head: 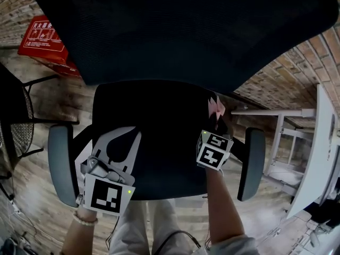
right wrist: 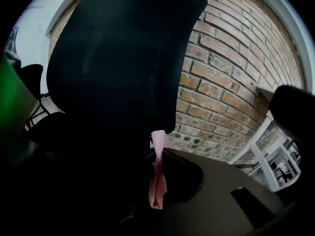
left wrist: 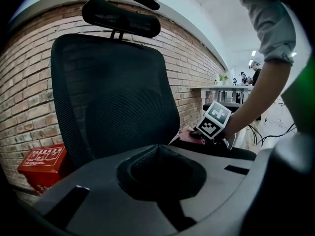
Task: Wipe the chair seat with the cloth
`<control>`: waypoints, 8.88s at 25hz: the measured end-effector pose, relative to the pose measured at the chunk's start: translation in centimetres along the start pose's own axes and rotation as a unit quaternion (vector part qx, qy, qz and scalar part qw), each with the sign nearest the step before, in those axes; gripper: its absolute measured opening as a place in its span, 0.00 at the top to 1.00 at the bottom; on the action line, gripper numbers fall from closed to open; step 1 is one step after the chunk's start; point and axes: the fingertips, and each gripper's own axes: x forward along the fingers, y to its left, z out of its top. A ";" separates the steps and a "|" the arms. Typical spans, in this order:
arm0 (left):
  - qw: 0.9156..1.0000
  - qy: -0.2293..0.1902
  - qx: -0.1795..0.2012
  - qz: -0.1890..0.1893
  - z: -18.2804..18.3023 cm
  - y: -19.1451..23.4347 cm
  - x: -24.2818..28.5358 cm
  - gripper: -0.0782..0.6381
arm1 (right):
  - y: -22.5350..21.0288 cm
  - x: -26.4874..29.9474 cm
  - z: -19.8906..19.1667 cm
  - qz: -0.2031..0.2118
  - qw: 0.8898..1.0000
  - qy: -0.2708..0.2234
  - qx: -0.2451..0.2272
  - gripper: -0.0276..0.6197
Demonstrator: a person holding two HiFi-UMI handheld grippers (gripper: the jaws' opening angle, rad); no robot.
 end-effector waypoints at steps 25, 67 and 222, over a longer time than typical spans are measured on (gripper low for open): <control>0.999 0.015 -0.026 0.041 -2.5 0.5 -3.2 0.87 | 13.8 2.7 0.5 0.201 0.978 0.011 -0.054 0.87; 0.993 0.006 -0.049 0.105 -3.5 2.1 -12.8 0.87 | 34.9 -7.0 -0.5 0.442 0.862 -0.027 -0.246 0.87; 0.988 0.047 -0.049 0.140 -5.3 1.8 -18.5 0.87 | 38.6 -24.4 -15.1 0.481 0.852 0.027 -0.207 0.87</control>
